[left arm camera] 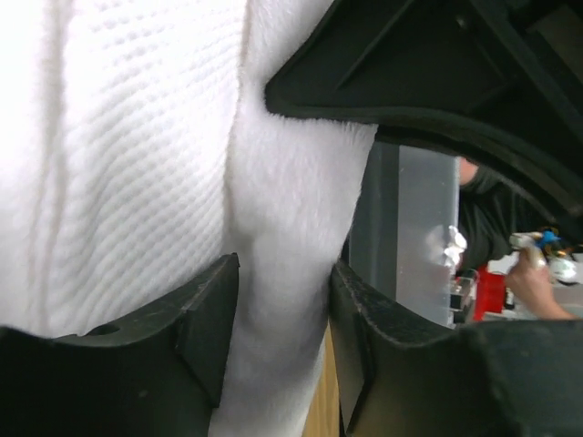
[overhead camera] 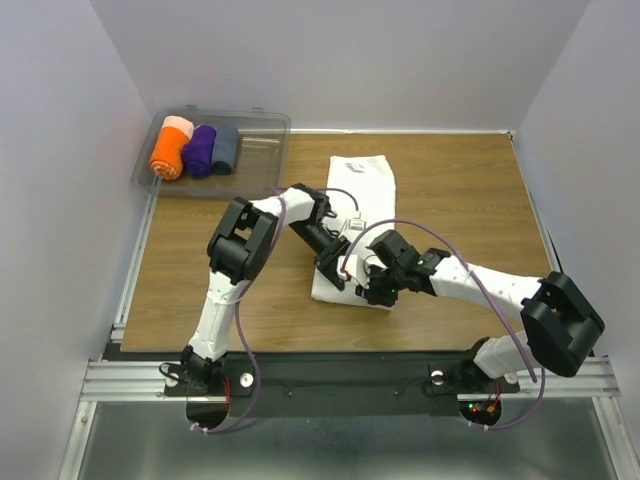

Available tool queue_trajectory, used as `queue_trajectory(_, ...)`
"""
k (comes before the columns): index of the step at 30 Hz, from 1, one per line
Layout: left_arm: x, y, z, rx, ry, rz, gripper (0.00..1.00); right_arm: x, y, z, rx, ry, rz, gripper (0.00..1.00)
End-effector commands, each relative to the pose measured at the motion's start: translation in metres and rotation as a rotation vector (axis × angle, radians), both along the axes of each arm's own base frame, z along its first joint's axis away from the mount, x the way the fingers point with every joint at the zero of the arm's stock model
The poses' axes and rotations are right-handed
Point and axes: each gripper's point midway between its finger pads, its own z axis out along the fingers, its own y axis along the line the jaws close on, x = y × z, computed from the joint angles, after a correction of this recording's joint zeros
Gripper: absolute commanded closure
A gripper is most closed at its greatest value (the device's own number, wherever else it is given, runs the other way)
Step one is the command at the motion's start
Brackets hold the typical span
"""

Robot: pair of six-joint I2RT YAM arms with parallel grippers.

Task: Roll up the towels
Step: Roll the towel

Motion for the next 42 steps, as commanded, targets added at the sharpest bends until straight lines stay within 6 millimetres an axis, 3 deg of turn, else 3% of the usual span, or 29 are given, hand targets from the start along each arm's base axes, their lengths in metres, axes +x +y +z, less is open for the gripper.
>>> queue_trajectory(1, 0.026, 0.026, 0.03, -0.025, -0.181, 0.034, 0.44, -0.029, 0.004, 0.002, 0.039, 0.169, 0.055, 0.75)
queue_trajectory(6, 0.05, 0.044, 0.079, -0.076, -0.328, 0.111, 0.36, -0.035, 0.008, 0.012, 0.073, 0.263, 0.05, 0.8)
queue_trajectory(9, 0.074, 0.064, 0.099, -0.087, -0.427, 0.22, 0.33, -0.037, 0.013, 0.02, 0.088, 0.339, 0.037, 0.8)
queue_trajectory(10, 0.096, 0.074, 0.104, -0.086, -0.479, 0.304, 0.32, -0.039, 0.01, 0.017, 0.078, 0.394, 0.014, 0.8)
queue_trajectory(11, 0.103, 0.08, 0.109, -0.092, -0.517, 0.346, 0.31, -0.041, 0.011, 0.019, 0.083, 0.425, 0.013, 0.8)
queue_trajectory(16, 0.102, 0.118, 0.131, -0.083, -0.801, 0.575, 0.18, -0.04, 0.026, 0.034, 0.152, 0.63, -0.003, 0.79)
queue_trajectory(17, 0.1, 0.121, 0.155, -0.128, -0.93, 0.596, 0.15, -0.038, 0.025, 0.034, 0.162, 0.653, -0.004, 0.79)
queue_trajectory(18, 0.094, 0.13, 0.141, -0.082, -0.971, 0.606, 0.09, -0.038, 0.027, 0.033, 0.164, 0.708, -0.007, 0.79)
queue_trajectory(20, 0.09, 0.14, 0.145, -0.067, -1.095, 0.604, 0.04, -0.033, 0.025, 0.03, 0.176, 0.759, -0.02, 0.78)
queue_trajectory(23, 0.066, 0.153, 0.15, -0.036, -1.325, 0.537, 0.01, -0.028, 0.024, 0.028, 0.202, 0.892, -0.01, 0.78)
queue_trajectory(25, 0.046, 0.154, 0.124, -0.001, -1.39, 0.426, 0.01, -0.038, 0.02, 0.029, 0.211, 1.083, -0.037, 0.78)
queue_trajectory(26, 0.032, 0.155, 0.111, 0.004, -1.415, 0.384, 0.01, -0.025, 0.023, 0.036, 0.287, 1.059, 0.018, 0.78)
queue_trajectory(27, 0.024, 0.154, 0.104, 0.007, -1.445, 0.352, 0.01, -0.026, 0.022, 0.035, 0.295, 1.1, 0.017, 0.79)
queue_trajectory(31, 0.001, 0.139, 0.09, -0.037, -1.62, 0.256, 0.01, -0.016, 0.019, 0.026, 0.305, 1.14, -0.026, 0.79)
queue_trajectory(34, -0.011, 0.119, 0.082, -0.092, -1.653, 0.193, 0.01, -0.013, 0.021, 0.023, 0.314, 1.167, -0.049, 0.78)
queue_trajectory(35, -0.019, 0.102, 0.079, -0.135, -1.658, 0.147, 0.01, -0.011, 0.021, 0.021, 0.31, 1.172, -0.054, 0.78)
queue_trajectory(37, -0.018, 0.092, 0.075, -0.112, -1.706, 0.114, 0.01, -0.012, 0.02, 0.018, 0.301, 1.177, -0.056, 0.78)
queue_trajectory(38, -0.024, 0.076, 0.074, -0.152, -1.747, 0.064, 0.01, -0.012, 0.02, 0.015, 0.289, 1.189, -0.064, 0.78)
queue_trajectory(41, -0.02, 0.062, 0.074, -0.151, -1.825, 0.028, 0.01, -0.011, 0.02, 0.012, 0.272, 1.202, -0.078, 0.77)
queue_trajectory(42, -0.02, 0.059, 0.066, -0.142, -1.822, -0.007, 0.01, -0.009, 0.02, 0.011, 0.27, 1.204, -0.083, 0.76)
